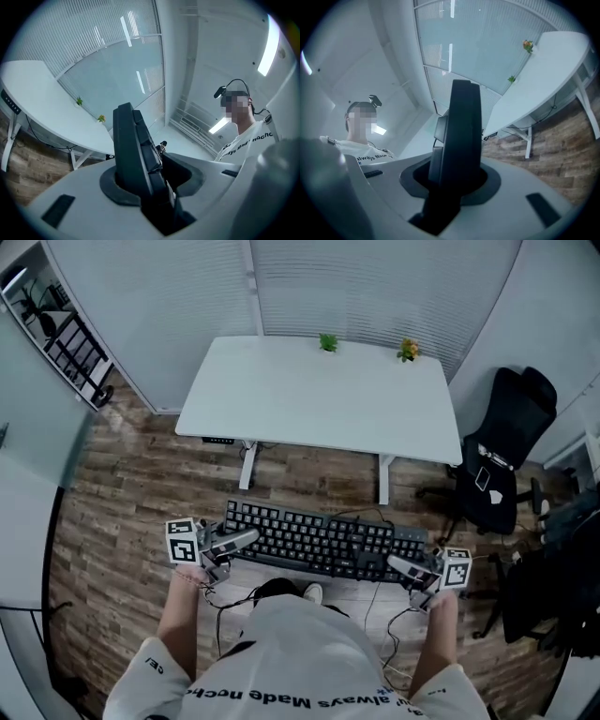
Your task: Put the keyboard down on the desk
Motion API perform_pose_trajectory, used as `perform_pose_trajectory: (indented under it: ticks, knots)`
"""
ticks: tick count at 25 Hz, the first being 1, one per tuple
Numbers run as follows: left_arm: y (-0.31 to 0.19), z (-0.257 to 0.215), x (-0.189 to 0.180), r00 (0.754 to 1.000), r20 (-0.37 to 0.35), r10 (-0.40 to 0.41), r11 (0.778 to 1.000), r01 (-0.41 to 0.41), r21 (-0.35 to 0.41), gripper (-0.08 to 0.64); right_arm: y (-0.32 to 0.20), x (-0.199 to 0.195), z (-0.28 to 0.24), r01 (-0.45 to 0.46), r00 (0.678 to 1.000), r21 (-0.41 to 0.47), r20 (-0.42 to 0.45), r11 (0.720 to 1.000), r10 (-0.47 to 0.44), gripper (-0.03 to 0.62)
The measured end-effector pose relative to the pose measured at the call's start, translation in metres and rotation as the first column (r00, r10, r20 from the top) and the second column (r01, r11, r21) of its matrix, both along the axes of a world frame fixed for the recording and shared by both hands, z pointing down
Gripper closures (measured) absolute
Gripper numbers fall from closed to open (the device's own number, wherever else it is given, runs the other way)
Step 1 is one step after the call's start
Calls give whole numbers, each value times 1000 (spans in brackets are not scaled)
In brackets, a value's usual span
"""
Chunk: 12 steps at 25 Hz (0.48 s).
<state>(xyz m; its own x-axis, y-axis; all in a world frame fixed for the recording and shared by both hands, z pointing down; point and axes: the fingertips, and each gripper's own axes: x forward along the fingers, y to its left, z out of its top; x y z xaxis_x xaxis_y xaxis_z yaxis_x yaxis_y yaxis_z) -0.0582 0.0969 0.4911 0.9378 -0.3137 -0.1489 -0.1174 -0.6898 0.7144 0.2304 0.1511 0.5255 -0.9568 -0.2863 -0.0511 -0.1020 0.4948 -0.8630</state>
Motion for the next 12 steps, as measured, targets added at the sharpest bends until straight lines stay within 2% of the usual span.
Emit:
perform_pose_trajectory:
  ticks: [12]
  knots:
    - [-75,14,0,1000,5,-15,1000,16,-25,397,-81,-1,13,14,1000,-28,4,1000,-14,469]
